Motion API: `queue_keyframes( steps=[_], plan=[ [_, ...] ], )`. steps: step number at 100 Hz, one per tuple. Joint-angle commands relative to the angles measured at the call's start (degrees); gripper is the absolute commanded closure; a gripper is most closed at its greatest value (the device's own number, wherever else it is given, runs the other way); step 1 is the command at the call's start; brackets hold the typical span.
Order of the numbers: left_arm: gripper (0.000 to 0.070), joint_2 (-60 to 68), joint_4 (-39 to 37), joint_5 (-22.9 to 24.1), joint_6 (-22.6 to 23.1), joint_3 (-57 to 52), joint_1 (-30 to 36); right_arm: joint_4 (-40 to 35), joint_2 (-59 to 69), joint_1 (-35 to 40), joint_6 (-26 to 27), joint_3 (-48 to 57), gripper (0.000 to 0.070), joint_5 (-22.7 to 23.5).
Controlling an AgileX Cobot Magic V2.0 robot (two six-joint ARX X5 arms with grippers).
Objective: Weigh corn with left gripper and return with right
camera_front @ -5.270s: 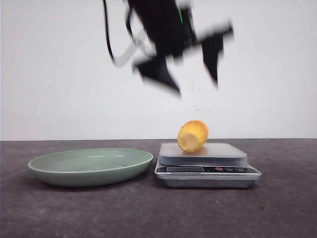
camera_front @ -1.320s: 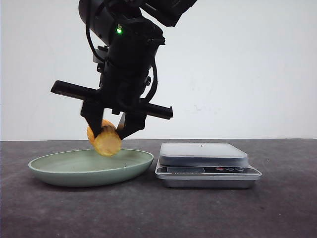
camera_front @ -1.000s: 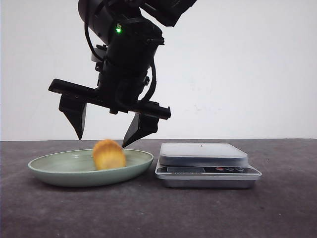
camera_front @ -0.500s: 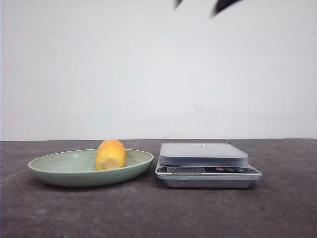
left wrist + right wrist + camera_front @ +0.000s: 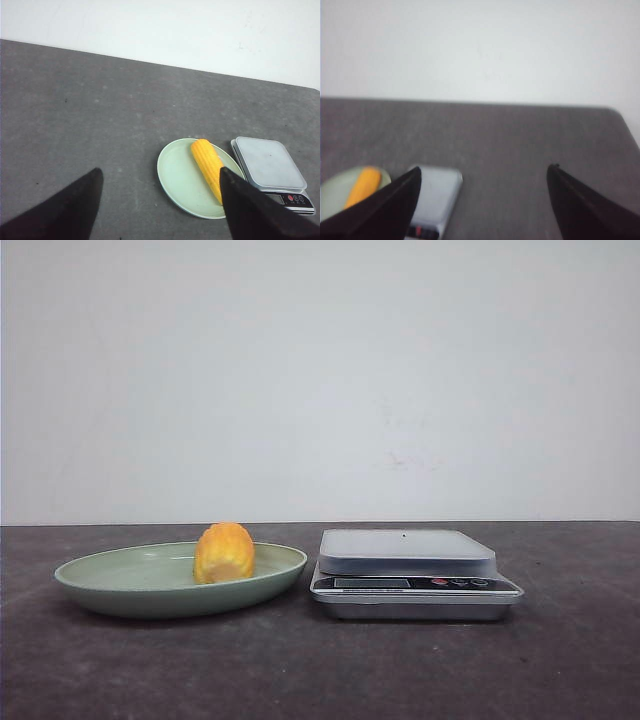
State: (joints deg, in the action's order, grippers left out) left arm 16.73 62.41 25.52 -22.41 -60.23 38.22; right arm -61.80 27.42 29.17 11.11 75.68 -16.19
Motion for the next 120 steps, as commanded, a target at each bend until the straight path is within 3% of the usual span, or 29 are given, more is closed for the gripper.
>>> queue_keyframes(
  steps=[1,28,35,43,47,51,74,120],
  plan=[
    [0.0276,-0.04,-0.42,0.11,0.44,-0.44,0.31,-2.71,-3.34,0.15,2.47,-0.59,0.0194,0.28],
    [0.0279,-0.07,-3.61,-0.24,-0.42,3.91,0.31,-4.48,-14.95,0.13,4.76,-11.91,0.0199,2.32],
    [0.0324,-0.33,-4.96,-0.57,-1.01,5.92,0.33,-3.74,-16.44,-0.17,5.53,-15.41,0.0255,4.11],
    [0.0448,-0.37,-7.02,-0.50,-0.76,7.91,0.33,-1.97,-17.40,-0.48,5.44,-18.95,0.0384,4.70],
    [0.0549,-0.37,-8.28,-0.50,-0.68,8.72,0.33,-0.68,-17.64,-0.48,5.44,-20.48,0.0520,4.57],
    [0.0699,-0.37,-9.60,-0.50,-0.44,9.33,0.33,0.59,-17.77,-0.48,5.44,-21.66,0.0700,4.50],
    [0.0690,-0.35,-15.19,-0.61,0.92,9.90,0.33,9.14,-17.79,-0.48,5.42,-24.04,0.0689,4.24],
    [0.0688,-0.35,-15.69,-0.55,0.72,9.88,0.31,9.33,-17.79,-0.48,6.23,-24.02,0.0689,4.55]
  ],
)
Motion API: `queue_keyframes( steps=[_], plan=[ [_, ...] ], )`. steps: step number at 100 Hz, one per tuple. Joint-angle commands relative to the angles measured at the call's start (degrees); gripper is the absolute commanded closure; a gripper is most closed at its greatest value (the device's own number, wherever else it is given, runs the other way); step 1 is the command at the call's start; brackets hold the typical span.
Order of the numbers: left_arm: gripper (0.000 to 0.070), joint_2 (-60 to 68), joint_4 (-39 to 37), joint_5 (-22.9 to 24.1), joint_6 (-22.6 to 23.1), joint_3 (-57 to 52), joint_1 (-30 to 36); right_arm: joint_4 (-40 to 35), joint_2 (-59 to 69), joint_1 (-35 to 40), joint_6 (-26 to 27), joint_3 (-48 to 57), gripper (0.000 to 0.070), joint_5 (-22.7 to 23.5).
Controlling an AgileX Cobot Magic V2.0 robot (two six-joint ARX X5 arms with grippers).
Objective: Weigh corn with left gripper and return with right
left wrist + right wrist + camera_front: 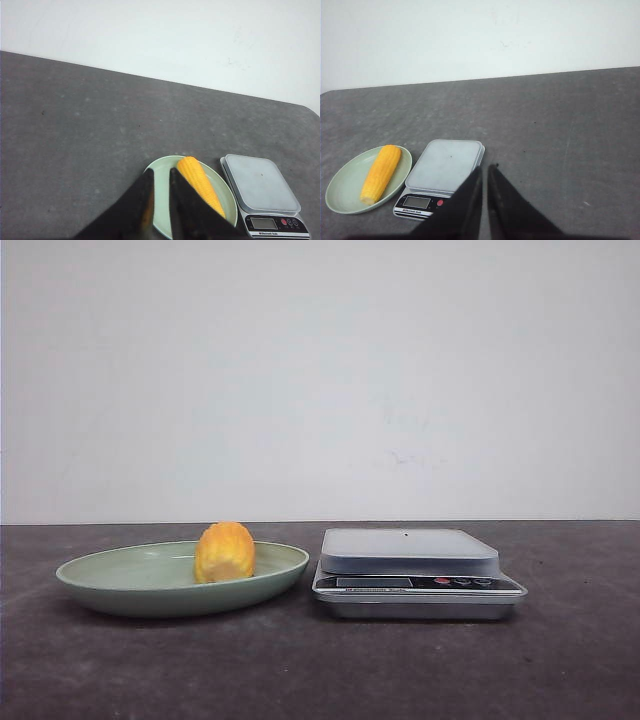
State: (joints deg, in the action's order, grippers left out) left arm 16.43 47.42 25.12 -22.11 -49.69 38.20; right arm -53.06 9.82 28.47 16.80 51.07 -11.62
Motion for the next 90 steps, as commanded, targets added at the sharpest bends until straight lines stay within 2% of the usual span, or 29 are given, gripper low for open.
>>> queue_keyframes(
  steps=[1,30,46,52,65,71,77,90],
  plan=[
    [0.0688,-0.04,-0.70,-0.15,0.42,-0.66,0.33,0.59,-0.20,0.22,0.55,0.59,0.0689,-0.02],
    [0.0688,-0.83,-0.76,-0.07,0.42,-0.59,-0.79,0.59,-0.20,0.22,0.55,0.59,0.0689,0.00],
    [0.0688,-2.03,-3.61,-0.50,3.23,1.18,-9.84,0.61,-0.20,0.22,0.55,0.59,0.0689,-0.02],
    [0.0688,-3.45,-7.48,-3.50,4.74,4.26,-14.32,0.61,-0.20,0.22,0.55,0.59,0.0689,0.00],
    [0.0688,-8.50,-20.11,-16.46,10.73,15.06,-23.78,0.61,-0.20,0.22,0.55,0.59,0.0689,-0.02],
    [0.0688,-11.32,-25.59,-20.70,11.78,20.76,-27.34,0.59,-0.20,0.22,0.55,0.59,0.0689,0.00],
    [0.0688,-13.92,-29.44,-22.73,12.04,26.08,-30.05,0.59,-0.20,0.22,0.55,0.59,0.0689,0.00],
    [0.0688,-16.24,-37.40,-22.84,12.39,35.80,-33.16,0.61,-0.20,0.22,0.55,0.59,0.0689,0.00]
  ],
)
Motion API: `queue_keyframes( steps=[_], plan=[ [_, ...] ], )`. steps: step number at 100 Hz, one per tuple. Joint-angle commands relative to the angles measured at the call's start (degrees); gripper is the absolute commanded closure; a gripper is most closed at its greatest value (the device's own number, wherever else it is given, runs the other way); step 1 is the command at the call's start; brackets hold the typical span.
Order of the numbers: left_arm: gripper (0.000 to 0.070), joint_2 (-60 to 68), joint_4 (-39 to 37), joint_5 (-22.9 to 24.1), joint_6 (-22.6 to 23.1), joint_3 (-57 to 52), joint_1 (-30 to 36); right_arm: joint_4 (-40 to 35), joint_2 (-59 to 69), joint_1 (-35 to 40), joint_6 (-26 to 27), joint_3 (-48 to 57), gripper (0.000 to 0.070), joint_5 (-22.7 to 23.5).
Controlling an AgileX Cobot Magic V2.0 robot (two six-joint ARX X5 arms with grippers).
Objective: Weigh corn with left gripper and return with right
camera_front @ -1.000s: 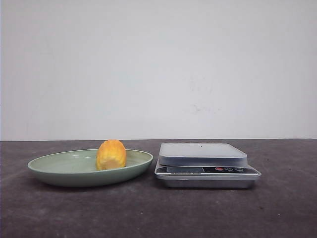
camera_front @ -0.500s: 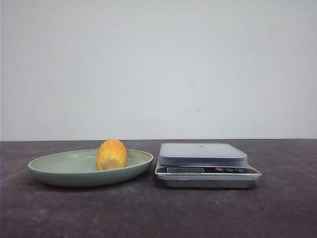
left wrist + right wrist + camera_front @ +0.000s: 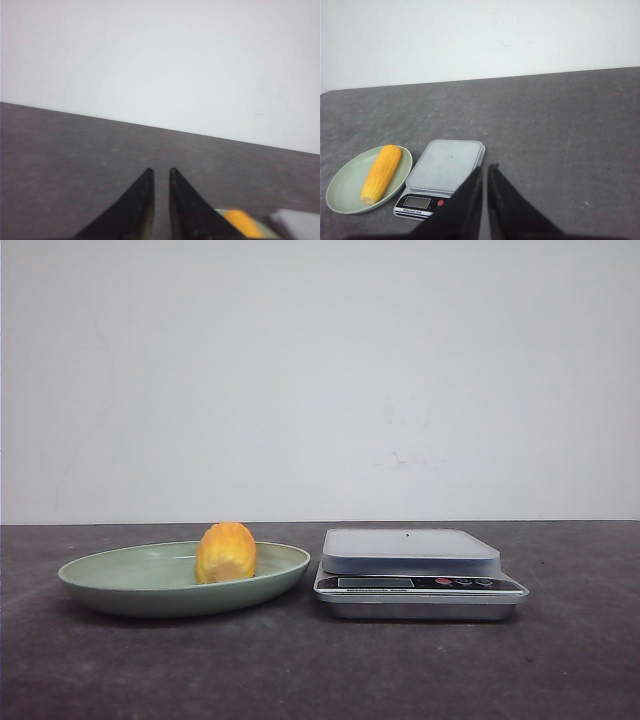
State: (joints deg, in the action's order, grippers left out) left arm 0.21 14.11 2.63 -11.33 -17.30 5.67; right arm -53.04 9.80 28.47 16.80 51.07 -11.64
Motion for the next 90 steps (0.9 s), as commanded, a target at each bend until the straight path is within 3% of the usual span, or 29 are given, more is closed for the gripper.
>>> queue_keyframes(
  steps=[1,26,41,69,90],
  plan=[
    [0.0688,-0.02,-4.76,-0.35,1.77,4.07,-0.77,0.59,-0.17,0.22,0.55,0.59,0.0689,0.00],
    [0.0688,-0.02,-12.59,-0.35,3.63,14.05,-1.66,0.68,-0.24,0.22,0.55,0.68,0.0689,-0.24],
    [0.0688,-0.02,-12.00,-0.37,4.09,16.48,-1.92,0.68,-0.24,0.22,0.55,0.68,0.0689,-0.24],
    [0.0688,0.00,-3.04,-0.35,5.33,16.48,-1.92,0.68,-0.24,0.22,0.55,0.68,0.0689,-0.24],
    [0.0688,0.09,-3.37,-0.33,5.29,16.39,-1.90,0.70,-0.24,0.22,0.55,0.68,0.0689,-0.24]
  ],
)
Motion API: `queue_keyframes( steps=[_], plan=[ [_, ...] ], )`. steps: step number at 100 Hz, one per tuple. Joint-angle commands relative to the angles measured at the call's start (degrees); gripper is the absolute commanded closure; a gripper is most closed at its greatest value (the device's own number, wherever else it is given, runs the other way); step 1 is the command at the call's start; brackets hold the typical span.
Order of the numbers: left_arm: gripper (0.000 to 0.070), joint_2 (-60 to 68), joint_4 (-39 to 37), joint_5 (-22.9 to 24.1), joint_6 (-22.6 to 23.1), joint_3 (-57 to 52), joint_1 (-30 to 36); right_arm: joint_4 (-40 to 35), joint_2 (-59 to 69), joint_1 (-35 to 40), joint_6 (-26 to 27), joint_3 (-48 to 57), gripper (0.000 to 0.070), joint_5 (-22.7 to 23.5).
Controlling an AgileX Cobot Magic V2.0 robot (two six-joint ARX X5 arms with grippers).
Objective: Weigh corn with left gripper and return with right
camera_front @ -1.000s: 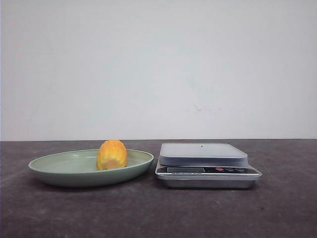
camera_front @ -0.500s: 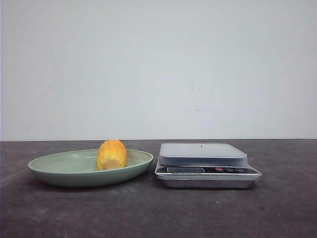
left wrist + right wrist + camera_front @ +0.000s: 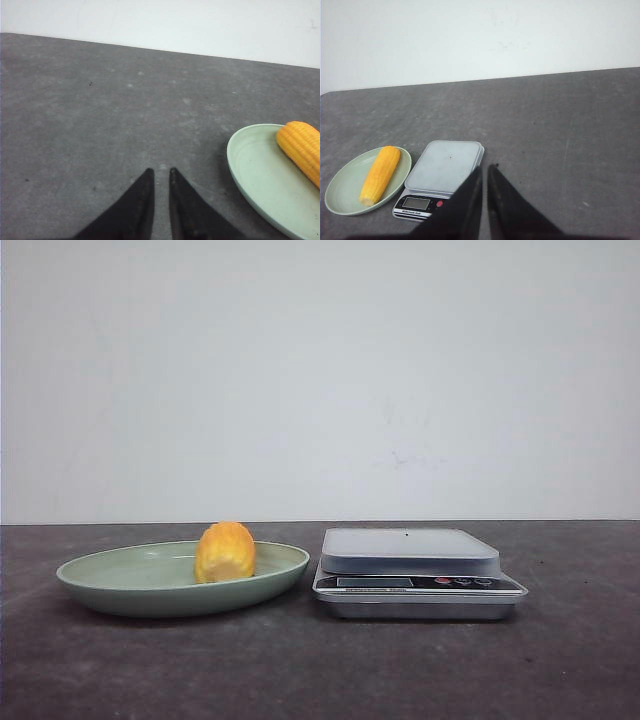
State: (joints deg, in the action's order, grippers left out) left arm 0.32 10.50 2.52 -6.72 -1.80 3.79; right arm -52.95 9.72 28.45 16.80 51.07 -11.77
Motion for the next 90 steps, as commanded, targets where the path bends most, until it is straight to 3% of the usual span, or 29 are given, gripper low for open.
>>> queue_keyframes(
  steps=[1,51,62,72,90],
  plan=[
    [0.0688,-0.02,0.22,-0.24,0.68,0.90,-0.02,0.59,-0.15,0.24,0.57,0.68,0.0689,-0.11],
    [0.0688,-0.02,0.24,-0.24,0.68,0.90,-0.02,0.59,-0.15,0.24,0.55,0.68,0.0689,-0.11],
    [0.0688,-0.02,0.24,-0.22,0.68,0.90,-0.02,0.90,-0.15,0.24,-2.36,0.70,0.0689,-0.46],
    [0.0688,-0.02,0.22,-0.24,0.68,0.90,-0.02,5.07,-0.15,-3.30,-5.90,0.66,0.0688,-1.73],
    [0.0688,-0.02,0.24,-0.24,0.68,0.90,-0.02,17.79,-1.07,-14.64,-13.49,-3.34,0.0689,5.42]
  ],
)
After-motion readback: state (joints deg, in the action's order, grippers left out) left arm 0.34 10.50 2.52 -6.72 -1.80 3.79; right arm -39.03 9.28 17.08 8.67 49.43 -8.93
